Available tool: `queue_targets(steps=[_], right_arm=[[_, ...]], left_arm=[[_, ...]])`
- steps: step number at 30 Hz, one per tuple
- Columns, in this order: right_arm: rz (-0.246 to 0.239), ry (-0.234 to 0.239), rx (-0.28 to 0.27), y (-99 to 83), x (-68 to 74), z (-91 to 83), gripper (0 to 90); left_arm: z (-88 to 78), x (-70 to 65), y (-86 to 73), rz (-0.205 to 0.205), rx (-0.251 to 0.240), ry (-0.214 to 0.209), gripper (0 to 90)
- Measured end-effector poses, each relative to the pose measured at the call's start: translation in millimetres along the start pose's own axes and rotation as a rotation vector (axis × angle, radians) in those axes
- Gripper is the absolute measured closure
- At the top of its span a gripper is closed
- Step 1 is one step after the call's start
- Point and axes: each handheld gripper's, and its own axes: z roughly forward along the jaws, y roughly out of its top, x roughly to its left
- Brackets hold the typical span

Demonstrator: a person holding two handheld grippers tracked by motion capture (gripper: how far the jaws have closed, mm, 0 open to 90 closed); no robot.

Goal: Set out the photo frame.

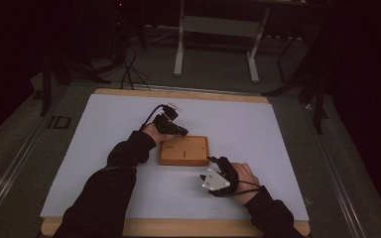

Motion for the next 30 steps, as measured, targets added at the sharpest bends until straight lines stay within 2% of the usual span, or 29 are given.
queue_targets(steps=[1,2,7,10,11,12,13,14,15,16,23,25,30], right_arm=[[-0.086,-0.028,0.042,-0.2,5.1,7.0,36.0],[-0.086,-0.028,0.042,-0.2,5.1,7.0,36.0],[-0.229,-0.126,0.104,-2.4,17.7,21.1,40.5],[-0.274,-0.159,0.122,-3.1,21.2,26.7,42.4],[-0.306,-0.192,0.132,-3.4,24.2,30.3,43.4],[-0.322,-0.196,0.135,-3.5,25.1,32.0,44.4],[-0.322,-0.196,0.135,-3.5,25.1,32.0,44.4],[-0.350,-0.222,0.142,-3.7,26.9,35.0,45.4],[-0.350,-0.222,0.142,-3.7,26.9,35.0,45.4],[-0.375,-0.236,0.148,-4.2,28.3,37.5,47.8],[-0.409,-0.266,0.155,-6.9,31.0,43.2,55.0],[-0.446,-0.280,0.159,-8.7,34.3,46.3,58.8],[-0.472,-0.312,0.168,-11.0,35.8,49.2,64.1]], left_arm=[[0.3,0.5,0.2,-0.008,-0.002,-0.001,84.8],[0.2,1.1,0.5,-0.009,0.000,-0.006,84.8],[0.1,1.5,1.6,-0.004,0.010,-0.009,84.8],[0.3,2.7,2.2,-0.009,0.012,-0.012,84.8],[0.5,3.3,2.2,-0.013,0.010,-0.015,84.8],[0.6,4.1,2.1,-0.021,0.007,-0.019,84.8],[0.7,4.8,2.0,-0.021,0.006,-0.023,84.8],[0.8,5.0,2.1,-0.026,0.005,-0.024,84.8],[0.8,5.2,2.2,-0.028,0.007,-0.025,84.8],[0.8,5.1,2.3,-0.028,0.006,-0.025,84.8],[0.7,3.5,3.0,-0.014,0.015,-0.017,84.8],[0.6,2.9,3.2,-0.007,0.020,-0.014,84.8],[0.9,2.7,3.6,-0.005,0.021,-0.013,84.7]])
